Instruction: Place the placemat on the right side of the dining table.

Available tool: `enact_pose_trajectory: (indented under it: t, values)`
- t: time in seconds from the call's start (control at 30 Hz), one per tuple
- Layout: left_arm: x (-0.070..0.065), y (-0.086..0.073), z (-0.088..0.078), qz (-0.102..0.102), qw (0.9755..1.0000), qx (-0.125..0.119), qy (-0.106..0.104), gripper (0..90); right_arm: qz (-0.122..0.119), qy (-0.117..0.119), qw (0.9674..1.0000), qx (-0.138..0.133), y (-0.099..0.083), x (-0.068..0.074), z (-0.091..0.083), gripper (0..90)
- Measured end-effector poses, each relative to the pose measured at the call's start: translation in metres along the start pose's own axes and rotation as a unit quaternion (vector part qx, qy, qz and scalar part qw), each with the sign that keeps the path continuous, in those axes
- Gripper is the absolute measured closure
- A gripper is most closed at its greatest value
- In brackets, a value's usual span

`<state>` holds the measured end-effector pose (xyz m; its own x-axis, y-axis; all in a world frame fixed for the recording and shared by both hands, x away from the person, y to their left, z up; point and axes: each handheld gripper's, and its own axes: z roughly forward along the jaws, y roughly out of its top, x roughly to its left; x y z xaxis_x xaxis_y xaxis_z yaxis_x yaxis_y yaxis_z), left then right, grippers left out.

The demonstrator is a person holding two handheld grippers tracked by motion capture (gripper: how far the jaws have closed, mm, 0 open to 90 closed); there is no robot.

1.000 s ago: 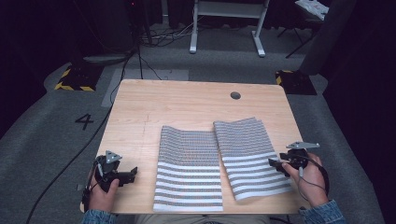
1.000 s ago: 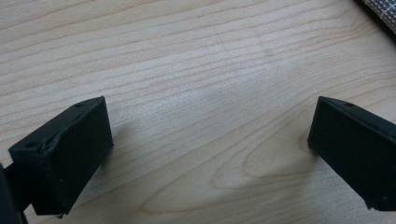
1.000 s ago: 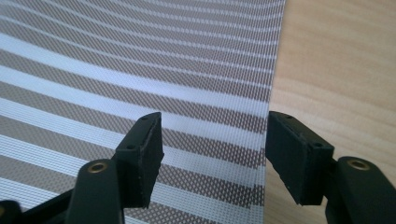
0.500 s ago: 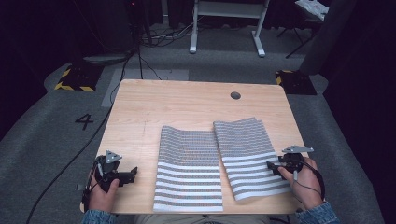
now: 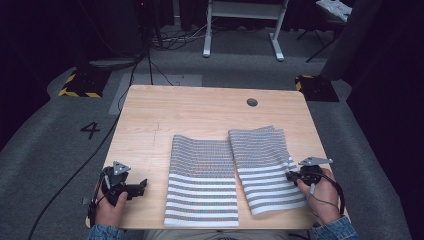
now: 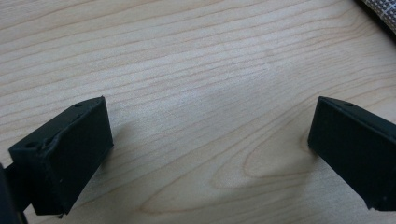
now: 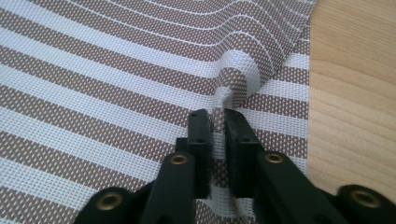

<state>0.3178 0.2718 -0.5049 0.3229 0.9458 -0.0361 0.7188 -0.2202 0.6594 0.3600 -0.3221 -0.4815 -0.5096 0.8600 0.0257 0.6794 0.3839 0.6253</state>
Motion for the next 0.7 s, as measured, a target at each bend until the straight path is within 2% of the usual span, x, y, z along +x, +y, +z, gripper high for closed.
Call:
enact_pose_trajectory:
  t: [0.1,0.13,0.2,0.3,0.33,0.37,0.4,0.53,0.63,0.7]
  values:
    - [0.000,0.000,0.000,0.000,1.0000,0.000,0.000,0.0,0.005,0.007,1.0000,0.002,0.002,-0.005,0.001,85.6]
    - [0.000,0.000,0.000,0.000,1.0000,0.000,0.000,0.0,0.000,-0.004,1.0000,0.007,0.005,-0.013,0.002,86.1]
    - [0.000,0.000,0.000,0.000,1.0000,0.000,0.000,0.0,-0.003,-0.009,0.9999,0.009,0.006,-0.016,0.002,86.3]
    - [0.000,0.000,0.000,0.000,1.0000,0.000,0.000,0.0,-0.014,-0.043,0.9988,0.021,0.011,-0.028,0.001,87.3]
    - [0.000,0.000,0.000,0.000,1.0000,0.000,0.000,0.0,-0.023,-0.065,0.9974,0.022,0.014,-0.036,0.000,87.7]
    - [0.000,0.000,0.000,0.000,1.0000,0.000,0.000,0.0,-0.023,-0.065,0.9974,0.022,0.014,-0.036,0.000,87.7]
    - [0.000,0.000,0.000,0.000,1.0000,0.000,0.000,0.0,-0.019,-0.073,0.9970,0.018,0.016,-0.043,0.000,87.8]
    - [0.000,0.000,0.000,0.000,1.0000,0.000,0.000,0.0,-0.013,-0.080,0.9966,0.011,0.016,-0.051,0.000,87.9]
    - [0.000,0.000,0.000,0.000,1.0000,0.000,0.000,0.0,-0.013,-0.082,0.9966,0.000,0.017,-0.051,-0.007,87.9]
    - [0.000,0.000,0.000,0.000,1.0000,0.000,0.000,0.0,-0.011,-0.075,0.9969,-0.017,0.020,-0.048,-0.016,87.8]
